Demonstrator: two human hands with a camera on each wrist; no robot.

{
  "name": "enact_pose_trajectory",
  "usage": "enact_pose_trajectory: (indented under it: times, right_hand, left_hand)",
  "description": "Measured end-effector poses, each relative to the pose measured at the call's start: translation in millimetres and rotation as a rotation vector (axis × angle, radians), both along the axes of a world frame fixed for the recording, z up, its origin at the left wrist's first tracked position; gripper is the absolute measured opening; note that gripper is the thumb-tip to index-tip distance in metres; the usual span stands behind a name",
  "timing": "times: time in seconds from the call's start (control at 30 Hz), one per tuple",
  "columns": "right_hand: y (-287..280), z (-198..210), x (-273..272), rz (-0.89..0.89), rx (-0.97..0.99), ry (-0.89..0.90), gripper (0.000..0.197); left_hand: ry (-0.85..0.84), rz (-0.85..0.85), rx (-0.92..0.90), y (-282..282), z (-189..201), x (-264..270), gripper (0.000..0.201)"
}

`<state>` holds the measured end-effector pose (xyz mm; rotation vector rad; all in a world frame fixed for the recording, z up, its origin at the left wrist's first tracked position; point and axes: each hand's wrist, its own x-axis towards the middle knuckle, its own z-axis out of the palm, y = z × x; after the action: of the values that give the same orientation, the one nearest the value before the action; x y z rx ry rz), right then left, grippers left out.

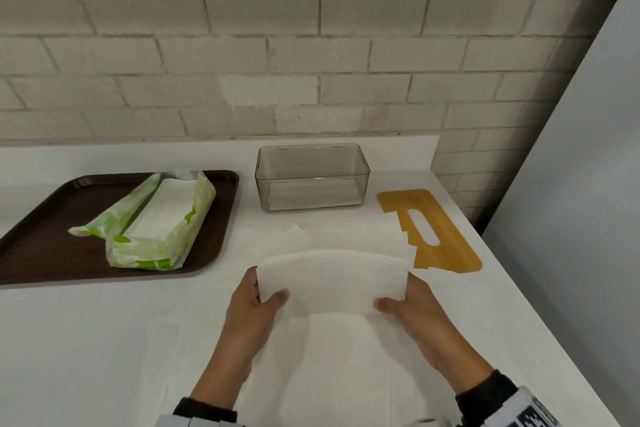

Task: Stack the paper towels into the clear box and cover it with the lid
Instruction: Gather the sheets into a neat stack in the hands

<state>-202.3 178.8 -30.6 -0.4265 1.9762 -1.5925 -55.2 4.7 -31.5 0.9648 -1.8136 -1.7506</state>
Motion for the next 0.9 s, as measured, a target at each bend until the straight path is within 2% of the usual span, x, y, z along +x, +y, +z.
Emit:
enact_pose_trajectory:
  times: [0.1,0.17,0.27,0.37,0.47,0.57,0.7,0.9]
  right_hand:
    - [1.8,19.8,-8.1,-0.019,-0.039,0.041,0.028]
    - [0.6,39.3,-15.0,-0.004,-0.065,0.112,0.021]
    - [-10.2,78.1,-16.1,0.089,-0.136,0.267,0.015]
    - [-28.4,119.6,-10.4,0.218,-0.237,0.372,0.022]
    - [-44.5,142.2,-3.6,0.227,-0.406,0.395,0.029]
    - [-56.0,135.3,2.5,0.139,-0.562,0.248,0.032]
    - [-67.2,101.7,16.8,0.134,-0.394,0.211,0.028]
    - [-71.8,78.5,16.4,0.06,-0.35,0.257,0.022]
  left_hand:
    - [-0.02,0.059,-0.032,-12.7,5.1,8.5,0.012]
    - [-0.129,-0.045,-0.119,-20.9,11.4,16.1,0.013]
    - [-0.313,-0.226,-0.343,-18.4,32.0,17.2,0.023]
    - [-0.131,-0.195,-0.467,-2.4,56.6,4.3,0.033]
    - [0.088,-0.044,-0.437,13.7,72.0,-11.8,0.024]
    - [0.248,0.044,-0.321,18.7,73.9,-22.2,0.025]
    - [0.353,0.093,-0.237,18.4,67.8,-27.2,0.032]
    - [0.349,0.093,-0.218,12.7,49.6,-29.5,0.04]
